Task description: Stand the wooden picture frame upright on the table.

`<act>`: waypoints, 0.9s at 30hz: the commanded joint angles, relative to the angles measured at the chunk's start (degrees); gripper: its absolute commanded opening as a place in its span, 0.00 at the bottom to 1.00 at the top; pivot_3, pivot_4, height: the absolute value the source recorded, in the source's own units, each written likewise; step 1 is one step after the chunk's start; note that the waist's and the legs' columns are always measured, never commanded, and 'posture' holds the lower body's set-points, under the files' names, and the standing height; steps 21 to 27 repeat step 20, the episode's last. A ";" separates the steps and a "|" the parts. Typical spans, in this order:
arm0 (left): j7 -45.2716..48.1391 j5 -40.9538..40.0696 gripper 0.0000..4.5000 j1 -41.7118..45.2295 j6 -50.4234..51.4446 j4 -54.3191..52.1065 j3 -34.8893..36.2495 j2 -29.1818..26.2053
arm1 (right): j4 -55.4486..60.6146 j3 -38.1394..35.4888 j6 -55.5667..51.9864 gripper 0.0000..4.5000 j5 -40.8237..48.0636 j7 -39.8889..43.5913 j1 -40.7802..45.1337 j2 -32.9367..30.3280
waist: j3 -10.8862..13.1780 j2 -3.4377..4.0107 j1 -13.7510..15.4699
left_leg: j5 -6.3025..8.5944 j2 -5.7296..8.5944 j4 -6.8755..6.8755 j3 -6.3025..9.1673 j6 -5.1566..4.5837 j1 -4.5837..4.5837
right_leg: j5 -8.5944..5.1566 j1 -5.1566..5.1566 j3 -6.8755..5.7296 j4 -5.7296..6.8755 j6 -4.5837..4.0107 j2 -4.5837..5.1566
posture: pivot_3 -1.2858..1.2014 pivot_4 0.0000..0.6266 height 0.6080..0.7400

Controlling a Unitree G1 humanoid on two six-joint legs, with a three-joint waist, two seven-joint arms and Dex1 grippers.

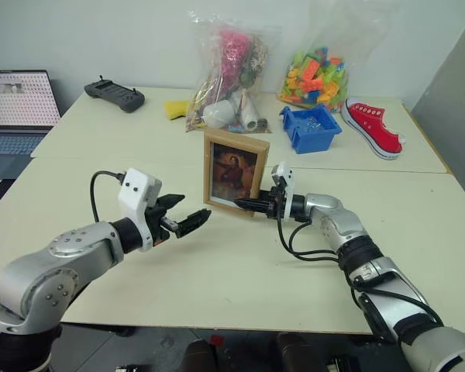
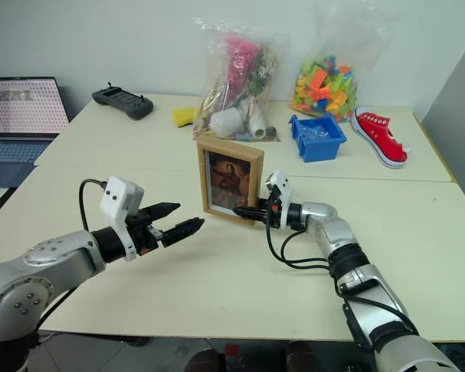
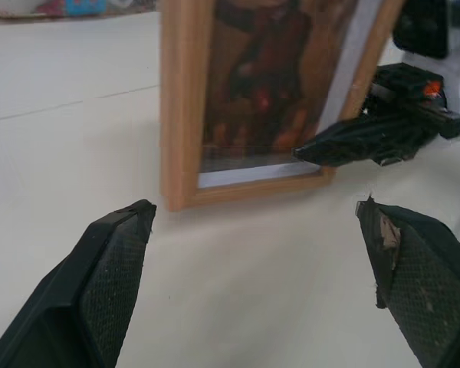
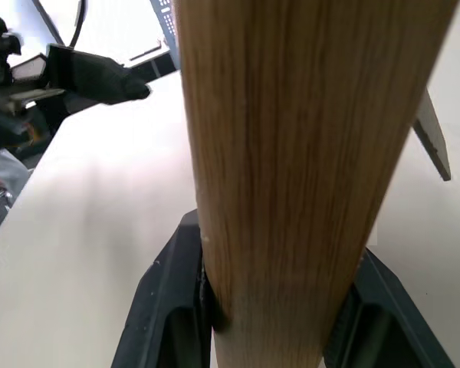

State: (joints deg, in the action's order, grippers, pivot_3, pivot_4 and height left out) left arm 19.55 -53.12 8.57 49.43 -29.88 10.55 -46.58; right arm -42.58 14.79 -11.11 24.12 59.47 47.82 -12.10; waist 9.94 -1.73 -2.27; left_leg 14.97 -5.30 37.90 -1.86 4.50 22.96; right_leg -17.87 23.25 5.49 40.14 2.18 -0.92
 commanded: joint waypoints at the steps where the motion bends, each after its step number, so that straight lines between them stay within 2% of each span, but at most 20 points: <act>1: 3.08 5.17 1.00 -2.11 -3.56 -1.74 0.12 -0.99 | -2.86 -1.88 2.27 0.37 -2.45 3.25 0.64 0.50 | 0.00 0.01 0.20 | 0.00 0.00 0.00 0.00 0.00 0.03 | 0.00 0.02 -0.01 -0.03 0.00 0.00 | 0.52 0.24 1.00; 2: 3.56 6.17 1.00 -2.69 -3.95 -1.60 0.04 -1.05 | -3.15 -2.15 2.51 0.45 -2.84 3.44 0.53 0.72 | 0.00 0.00 0.20 | 0.01 0.00 -0.01 -0.03 -0.01 0.03 | 0.00 0.02 0.03 -0.04 0.00 0.00 | 0.52 0.24 1.00; 8: 6.85 10.84 1.00 -2.94 -6.18 0.33 -1.41 -0.05 | 2.69 -4.14 0.23 0.71 -3.46 4.52 -2.91 -0.38 | 0.00 0.00 0.30 | 0.02 -0.02 -0.02 -0.01 -0.02 0.02 | 0.00 0.00 0.00 -0.04 0.00 -0.01 | 0.52 0.24 1.00; 10: 8.18 12.47 1.00 -1.94 -6.96 1.82 -2.27 0.05 | 6.49 -4.62 -0.76 0.80 -3.94 4.68 -4.75 -2.56 | 0.00 0.00 0.35 | 0.02 -0.02 -0.01 -0.01 -0.03 0.02 | 0.00 0.00 0.01 -0.04 0.01 -0.01 | 0.52 0.24 1.00; 14: 12.01 14.26 1.00 1.44 -7.47 5.92 -2.06 -1.46 | 20.60 -5.04 -2.02 0.98 -8.29 2.66 -11.27 -12.83 | 0.00 0.00 0.99 | 0.02 0.05 0.00 0.03 -0.03 0.08 | 0.00 0.00 -0.05 -0.08 0.01 0.03 | 0.52 0.24 1.00; 17: 15.29 13.33 1.00 3.92 -6.28 8.60 -0.81 -2.66 | 32.33 -7.84 -7.69 0.99 -5.29 2.94 -14.89 -18.66 | 0.00 0.00 0.75 | 0.04 0.06 -0.02 0.01 -0.06 0.08 | 0.00 0.00 -0.01 -0.12 0.02 0.04 | 0.52 0.24 1.00; 20: 21.29 13.36 1.00 7.10 -6.18 12.83 -0.70 -5.46 | 46.68 -12.67 -19.23 0.99 3.16 4.32 -18.35 -24.99 | 0.01 0.02 0.19 | 0.04 -0.06 -0.05 0.03 -0.07 0.04 | 0.00 0.03 0.03 -0.07 0.01 -0.12 | 0.52 0.24 1.00; 27: 21.29 13.36 1.00 7.10 -6.18 12.83 -0.70 -5.46 | 46.68 -12.67 -19.23 0.99 3.16 4.32 -18.35 -24.99 | 0.01 0.02 0.19 | 0.04 -0.06 -0.05 0.03 -0.07 0.04 | 0.00 0.03 0.03 -0.07 0.01 -0.12 | 0.52 0.24 1.00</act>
